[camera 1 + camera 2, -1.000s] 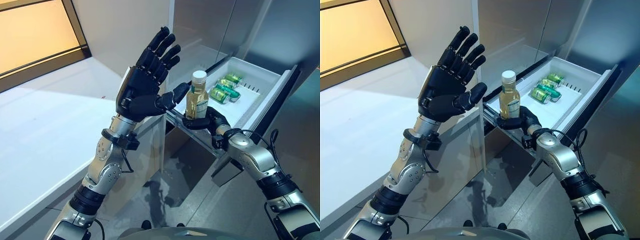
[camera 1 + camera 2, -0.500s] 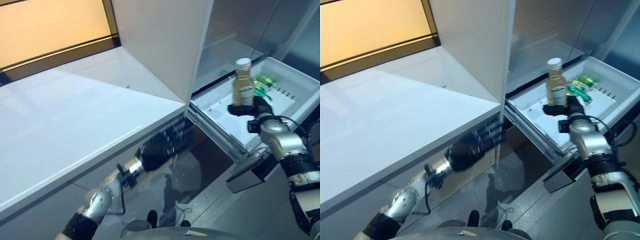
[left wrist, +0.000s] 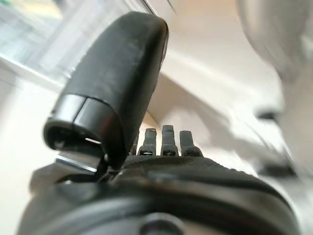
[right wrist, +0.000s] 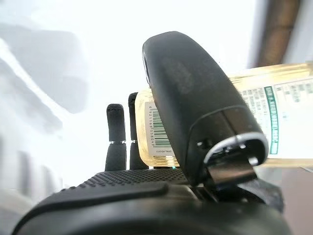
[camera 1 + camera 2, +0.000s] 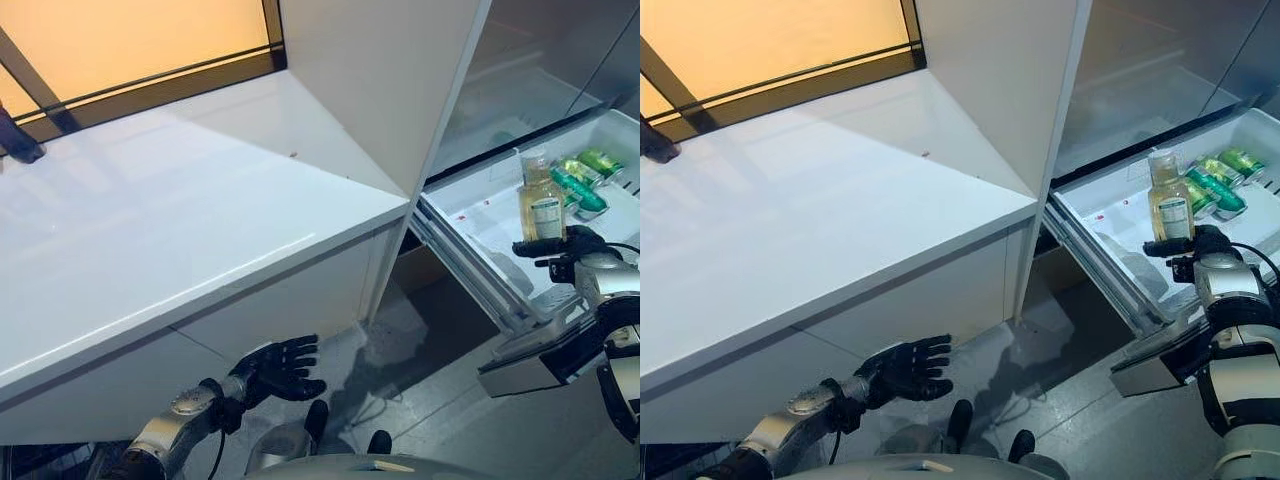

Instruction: Put drinks into fridge and close the fridge

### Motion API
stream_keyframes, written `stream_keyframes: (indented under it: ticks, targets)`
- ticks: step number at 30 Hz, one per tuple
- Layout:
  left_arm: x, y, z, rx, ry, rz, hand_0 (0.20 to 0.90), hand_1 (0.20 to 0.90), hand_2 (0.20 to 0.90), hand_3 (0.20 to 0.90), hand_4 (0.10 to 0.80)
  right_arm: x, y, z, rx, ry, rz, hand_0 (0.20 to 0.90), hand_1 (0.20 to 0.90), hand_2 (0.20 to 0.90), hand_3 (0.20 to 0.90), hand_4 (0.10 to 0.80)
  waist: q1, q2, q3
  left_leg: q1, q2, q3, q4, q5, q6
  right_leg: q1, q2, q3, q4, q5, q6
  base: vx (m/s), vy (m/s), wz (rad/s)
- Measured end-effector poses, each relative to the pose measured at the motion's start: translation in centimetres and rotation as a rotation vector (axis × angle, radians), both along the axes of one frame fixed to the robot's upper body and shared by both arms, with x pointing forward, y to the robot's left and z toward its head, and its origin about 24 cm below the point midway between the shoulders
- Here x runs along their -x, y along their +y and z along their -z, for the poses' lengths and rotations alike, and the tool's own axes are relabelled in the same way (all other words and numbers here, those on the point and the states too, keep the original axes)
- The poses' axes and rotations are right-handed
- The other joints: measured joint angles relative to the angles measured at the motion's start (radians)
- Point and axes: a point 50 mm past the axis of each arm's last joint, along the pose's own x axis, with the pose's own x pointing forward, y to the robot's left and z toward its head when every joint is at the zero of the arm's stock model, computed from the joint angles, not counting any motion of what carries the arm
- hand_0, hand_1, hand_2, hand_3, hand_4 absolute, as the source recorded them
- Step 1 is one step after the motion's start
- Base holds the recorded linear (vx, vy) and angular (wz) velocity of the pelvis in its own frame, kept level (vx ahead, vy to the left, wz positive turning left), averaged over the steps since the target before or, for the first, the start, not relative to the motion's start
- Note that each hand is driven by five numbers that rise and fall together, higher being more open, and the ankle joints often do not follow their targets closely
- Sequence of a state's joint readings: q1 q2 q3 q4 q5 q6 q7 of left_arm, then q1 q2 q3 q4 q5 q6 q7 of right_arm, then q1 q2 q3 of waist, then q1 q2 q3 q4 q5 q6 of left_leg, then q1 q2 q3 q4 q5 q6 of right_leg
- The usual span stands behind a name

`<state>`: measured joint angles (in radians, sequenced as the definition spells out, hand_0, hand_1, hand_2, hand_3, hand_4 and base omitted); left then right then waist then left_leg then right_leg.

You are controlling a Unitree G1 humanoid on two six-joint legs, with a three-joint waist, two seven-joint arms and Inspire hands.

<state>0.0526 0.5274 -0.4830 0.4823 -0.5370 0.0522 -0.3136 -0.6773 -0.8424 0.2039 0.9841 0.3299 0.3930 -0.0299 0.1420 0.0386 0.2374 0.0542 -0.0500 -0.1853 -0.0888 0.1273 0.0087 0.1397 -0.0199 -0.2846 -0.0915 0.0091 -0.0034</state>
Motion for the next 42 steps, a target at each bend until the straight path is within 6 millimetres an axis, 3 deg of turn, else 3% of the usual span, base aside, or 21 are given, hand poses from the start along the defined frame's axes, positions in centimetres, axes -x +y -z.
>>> stream_keyframes:
  ticks: [5,10,16,17,18,30,34,38,42]
  targets:
    - [1.1,1.6,1.4,-0.131,0.036,-0.067,0.9,0.9,0.9,0.9,0.8,0.3,0.1,0.8,-0.016,0.076,-0.031,0.3,0.3,0.3,0.2,0.1,0.016,-0.017,0.048,-0.029,-0.001,0.002,0.001,0.006,0.001,-0.032,0.0,0.002,0.0,0.004,-0.004,-0.099,-0.083,0.0]
    - [0.2,3.2,1.8,-0.232,0.015,-0.099,0.9,0.9,0.9,0.9,0.8,-0.9,1.1,-0.3,-0.014,0.141,-0.128,0.3,0.3,0.3,0.2,0.1,0.016,-0.042,0.111,-0.081,0.003,0.017,0.001,0.014,0.0,-0.089,0.002,0.015,0.0,0.013,-0.008,-0.15,-0.031,-0.08]
    - [-2.9,3.9,0.4,-0.252,-0.068,-0.166,0.9,0.9,0.9,0.9,0.8,-2.3,1.6,-2.7,0.054,0.21,-0.229,0.3,0.3,0.3,0.2,0.1,0.014,-0.068,0.17,-0.093,0.004,0.028,0.001,0.013,-0.001,-0.104,0.002,0.025,0.0,0.016,-0.008,-0.078,-0.005,-0.06]
    - [-3.2,3.9,0.2,-0.253,-0.085,-0.164,0.9,0.9,0.9,0.9,0.8,-2.5,1.7,-3.1,0.062,0.222,-0.239,0.676,0.676,0.676,0.639,0.539,0.015,-0.068,0.17,-0.097,0.004,0.028,0.001,0.013,-0.001,-0.108,0.002,0.025,0.0,0.016,-0.008,-0.072,0.012,-0.02]
    - [-3.4,4.0,0.0,-0.255,-0.097,-0.164,0.9,0.9,0.9,0.9,0.8,-2.6,1.8,-3.4,0.073,0.234,-0.25,0.9,0.9,0.9,0.9,0.8,0.015,-0.068,0.17,-0.102,0.004,0.029,0.001,0.013,-0.001,-0.113,0.002,0.026,0.0,0.016,-0.008,-0.065,0.017,-0.03]
    - [-2.5,5.0,1.3,-0.294,-0.009,-0.242,0.9,0.9,0.9,0.9,0.8,-3.2,2.1,-4.9,0.076,0.264,-0.293,0.9,0.9,0.9,0.9,0.8,0.01,-0.067,0.17,-0.099,0.005,0.041,0.001,0.013,-0.001,-0.115,0.002,0.037,0.0,0.02,-0.008,-0.027,0.036,-0.03]
    - [-2.0,5.0,1.8,-0.306,0.019,-0.243,0.9,0.9,0.9,0.9,0.8,-3.8,2.9,-5.8,0.018,0.178,-0.327,0.9,0.9,0.9,0.9,0.8,0.0,-0.068,0.171,-0.084,0.007,0.065,0.001,0.013,-0.001,-0.109,0.003,0.063,0.0,0.03,-0.008,0.017,0.072,-0.17]
    - [-1.6,5.0,2.1,-0.316,0.034,-0.24,0.9,0.9,0.9,0.9,0.8,-5.0,4.8,-7.8,-0.023,0.013,-0.413,0.9,0.9,0.9,0.9,0.8,-0.036,-0.068,0.171,-0.048,0.01,0.086,0.001,0.007,0.003,-0.081,0.005,0.087,0.0,0.033,-0.006,0.006,0.051,-0.17]
    - [-1.5,4.7,2.3,-0.314,0.034,-0.248,0.9,0.9,0.9,0.9,0.8,-5.1,6.7,-12.6,-0.018,-0.3,-0.514,0.9,0.9,0.9,0.9,0.8,-0.063,-0.072,0.167,-0.01,0.017,0.114,0.0,-0.004,0.002,-0.055,0.01,0.118,0.0,0.038,-0.009,0.022,0.065,-0.22]
